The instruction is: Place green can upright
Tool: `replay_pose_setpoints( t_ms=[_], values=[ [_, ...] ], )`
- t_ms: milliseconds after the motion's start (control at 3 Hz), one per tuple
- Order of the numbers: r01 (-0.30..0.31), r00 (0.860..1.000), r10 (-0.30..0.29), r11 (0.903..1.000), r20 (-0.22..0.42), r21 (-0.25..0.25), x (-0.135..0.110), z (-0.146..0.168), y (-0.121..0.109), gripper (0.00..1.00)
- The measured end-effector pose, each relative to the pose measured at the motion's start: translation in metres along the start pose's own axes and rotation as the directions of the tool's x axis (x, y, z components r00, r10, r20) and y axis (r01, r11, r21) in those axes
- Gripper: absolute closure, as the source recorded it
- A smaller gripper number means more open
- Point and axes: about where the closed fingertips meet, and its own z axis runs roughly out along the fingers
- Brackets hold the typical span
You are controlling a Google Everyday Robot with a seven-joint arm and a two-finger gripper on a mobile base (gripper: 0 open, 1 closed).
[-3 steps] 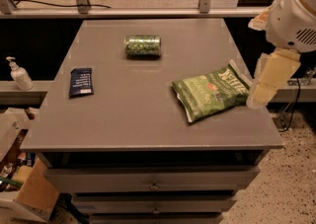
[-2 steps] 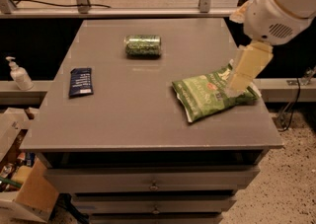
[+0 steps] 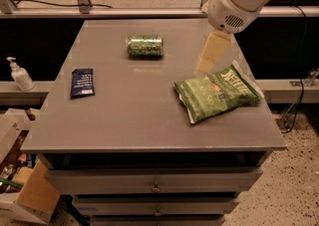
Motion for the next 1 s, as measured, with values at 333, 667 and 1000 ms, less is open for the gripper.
replay_pose_setpoints(
  t_ms=[333,667,1000],
  values=[
    [0.001,1.0,-0.001,1.0,0.006,0.007,-0.02,0.029,-0.024,0.0],
    [0.006,1.0,-0.006,1.0,0.004,0.001,-0.039,0.058,-0.041,0.0],
    [0.023,1.0,-0.023,0.9996,0.005,-0.019,-0.061,0.084,-0.049,0.0]
  ],
)
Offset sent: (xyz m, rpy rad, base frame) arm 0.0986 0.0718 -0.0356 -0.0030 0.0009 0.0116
